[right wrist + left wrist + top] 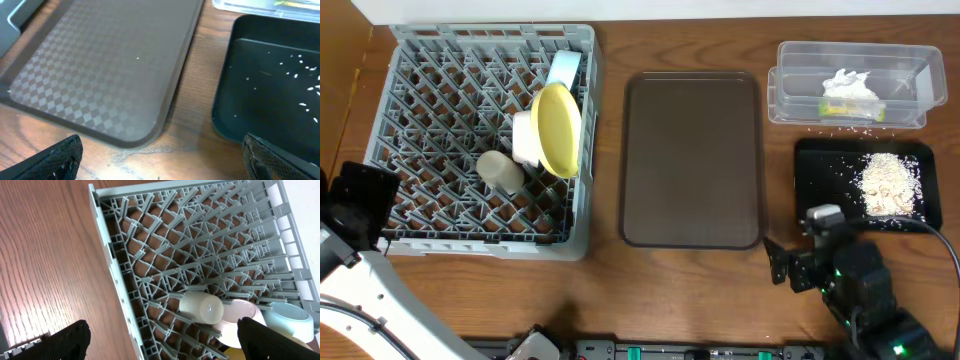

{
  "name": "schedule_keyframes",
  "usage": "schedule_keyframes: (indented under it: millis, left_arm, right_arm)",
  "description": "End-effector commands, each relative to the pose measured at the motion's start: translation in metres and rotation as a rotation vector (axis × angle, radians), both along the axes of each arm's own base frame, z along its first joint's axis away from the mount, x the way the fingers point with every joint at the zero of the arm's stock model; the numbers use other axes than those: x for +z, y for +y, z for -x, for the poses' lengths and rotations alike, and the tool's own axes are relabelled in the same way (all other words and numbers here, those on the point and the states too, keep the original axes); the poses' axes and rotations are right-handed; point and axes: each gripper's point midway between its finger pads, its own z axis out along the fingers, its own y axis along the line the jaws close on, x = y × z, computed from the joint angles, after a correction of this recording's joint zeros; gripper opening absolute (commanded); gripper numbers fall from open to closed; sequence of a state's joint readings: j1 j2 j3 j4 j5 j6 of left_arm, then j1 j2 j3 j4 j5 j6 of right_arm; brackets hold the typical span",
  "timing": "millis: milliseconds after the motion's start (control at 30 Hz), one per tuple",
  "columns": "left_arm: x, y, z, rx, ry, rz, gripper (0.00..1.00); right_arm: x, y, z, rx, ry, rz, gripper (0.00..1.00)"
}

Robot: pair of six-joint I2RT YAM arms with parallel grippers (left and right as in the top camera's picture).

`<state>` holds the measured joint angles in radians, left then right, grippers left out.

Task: Sort waste into correct bins and load items into the dishwasher

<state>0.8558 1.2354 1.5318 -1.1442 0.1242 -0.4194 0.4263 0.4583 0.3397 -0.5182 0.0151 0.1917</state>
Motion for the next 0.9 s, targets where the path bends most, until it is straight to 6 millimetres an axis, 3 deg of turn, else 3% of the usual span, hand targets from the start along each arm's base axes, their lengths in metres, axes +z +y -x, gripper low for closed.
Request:
schedule_keyframes:
  millis: [0,267,533,867]
  left_arm:
    - [0.001,0.002,0.001,0.008,0.001,-0.004,0.95]
    - [0.001,0.002,0.001,0.008,0.001,-0.004,0.95]
    - [0.001,0.002,0.001,0.008,0.001,-0.004,0.95]
    - [0.001,0.002,0.001,0.008,0.001,-0.004,0.95]
  right_arm:
    - [0.0,0.001,0.003,0.02,-0.037,-0.034,0.99]
    - [0.012,-0.003,0.008,0.042,-0.159,-0.081,0.99]
    - [0.007,-0.011,0.006,0.01,-0.208,-0.108,0.99]
    - [0.032,-0.023,-0.01,-0.023,-0.412,-0.083,0.99]
